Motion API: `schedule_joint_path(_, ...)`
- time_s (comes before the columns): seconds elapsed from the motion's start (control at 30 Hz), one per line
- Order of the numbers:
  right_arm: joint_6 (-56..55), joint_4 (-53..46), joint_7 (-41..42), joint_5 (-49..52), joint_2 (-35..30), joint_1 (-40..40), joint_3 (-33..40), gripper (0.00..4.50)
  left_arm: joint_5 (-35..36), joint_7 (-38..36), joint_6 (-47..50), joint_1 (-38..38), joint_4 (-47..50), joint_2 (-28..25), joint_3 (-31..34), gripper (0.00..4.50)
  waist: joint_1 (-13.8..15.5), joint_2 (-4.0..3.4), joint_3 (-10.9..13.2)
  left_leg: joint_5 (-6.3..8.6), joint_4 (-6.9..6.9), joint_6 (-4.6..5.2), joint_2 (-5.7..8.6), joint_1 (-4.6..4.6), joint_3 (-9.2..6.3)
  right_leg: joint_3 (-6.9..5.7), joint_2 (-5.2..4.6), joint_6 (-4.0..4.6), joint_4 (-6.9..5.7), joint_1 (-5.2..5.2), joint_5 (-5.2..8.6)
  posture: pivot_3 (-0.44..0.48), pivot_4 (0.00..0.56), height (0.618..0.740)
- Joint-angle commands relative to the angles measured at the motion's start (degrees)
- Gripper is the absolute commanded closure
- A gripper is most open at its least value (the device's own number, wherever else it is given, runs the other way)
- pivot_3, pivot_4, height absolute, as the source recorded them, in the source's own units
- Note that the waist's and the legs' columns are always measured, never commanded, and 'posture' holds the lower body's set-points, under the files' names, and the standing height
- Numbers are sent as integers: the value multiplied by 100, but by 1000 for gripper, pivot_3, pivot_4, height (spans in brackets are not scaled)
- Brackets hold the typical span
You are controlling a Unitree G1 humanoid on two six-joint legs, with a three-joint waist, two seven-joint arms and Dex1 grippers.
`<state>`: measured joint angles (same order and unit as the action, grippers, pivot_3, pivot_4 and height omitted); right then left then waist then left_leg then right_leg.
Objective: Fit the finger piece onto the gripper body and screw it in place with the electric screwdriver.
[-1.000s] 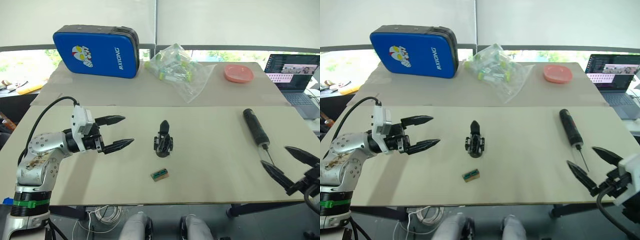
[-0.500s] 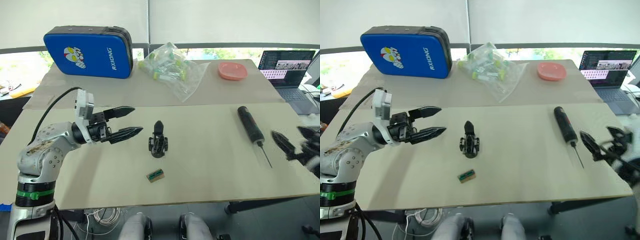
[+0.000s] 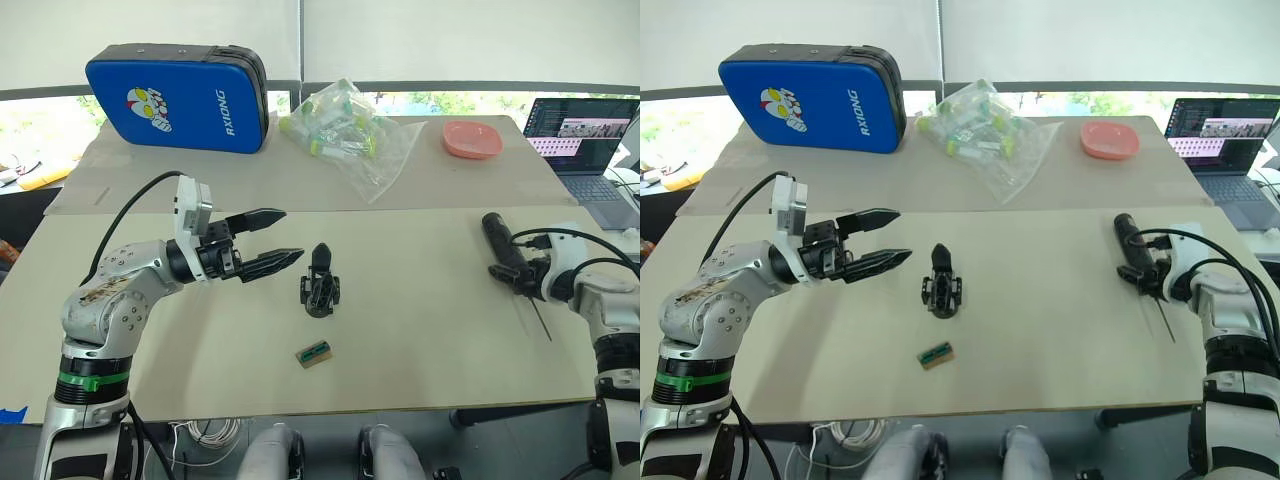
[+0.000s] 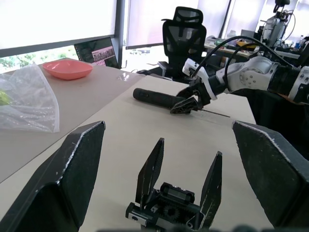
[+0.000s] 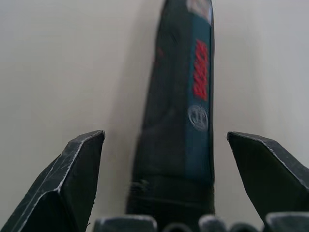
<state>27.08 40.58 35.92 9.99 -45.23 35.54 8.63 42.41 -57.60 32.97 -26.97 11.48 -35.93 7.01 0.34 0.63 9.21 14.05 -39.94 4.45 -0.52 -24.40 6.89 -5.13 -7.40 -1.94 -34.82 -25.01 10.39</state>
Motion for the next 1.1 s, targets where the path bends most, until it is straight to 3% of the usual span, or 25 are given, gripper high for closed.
schedule_joint_path(0.03,-426,507,12,-237,-151,258,-29,0,55,-85,-20,8,225,-135,110,38,-13,1,0,-1,0,-1,-2,3,0,-1,0,0,-1,2,0,0,150,740)
schedule_joint_path(0.1,-486,757,176,-175,-152,369,33,0,58,-206,-41,59,256,-202,86,38,-16,0,0,-3,0,-6,-3,6,-2,-2,0,0,-8,2,0,0,150,740)
schedule_joint_path(0.13,-406,858,269,-78,-140,430,113,251,68,-255,-50,67,257,-222,76,5,-16,1,0,-4,1,-8,-4,9,-2,-2,0,0,-9,3,0,0,150,740)
schedule_joint_path(0.37,-476,1056,470,-81,-249,531,168,2518,85,-763,-189,154,298,-362,31,0,-18,0,0,-6,-1,-10,-6,11,-4,-3,1,5,-12,6,-3,0,150,740)
schedule_joint_path(0.47,-95,245,579,288,-331,417,503,2524,40,-928,-291,193,326,-381,29,0,-9,-3,2,-6,1,-10,-6,9,-4,-3,1,5,-12,3,-3,0,150,740)
schedule_joint_path(0.63,2115,-4080,968,1341,-611,-897,594,2524,-252,-1266,-613,477,268,-785,164,0,-22,-40,20,-7,5,-13,-16,-6,-4,-2,0,6,-18,-17,-4,0,150,740)
schedule_joint_path(0.73,2390,-5791,1035,1368,-939,-1889,391,2524,-339,-1418,-778,815,183,-1010,317,0,-28,-43,20,-9,21,-23,-27,7,-7,-7,8,10,-18,-16,-1,0,150,740)
schedule_joint_path(0.83,2244,-6412,875,1227,-911,-2635,233,2524,-471,-1614,-1128,1173,79,-1074,381,0,31,-38,21,16,16,-2,-29,7,-13,-16,12,-8,-12,-11,17,0,150,740)
schedule_joint_path(1.1,1090,-6034,624,602,-418,-3166,-393,2524,-718,-1787,-1641,1638,-4,-1032,281,0,47,-37,25,54,-35,-5,-19,-21,-8,-12,-9,15,-7,-19,23,0,150,740)
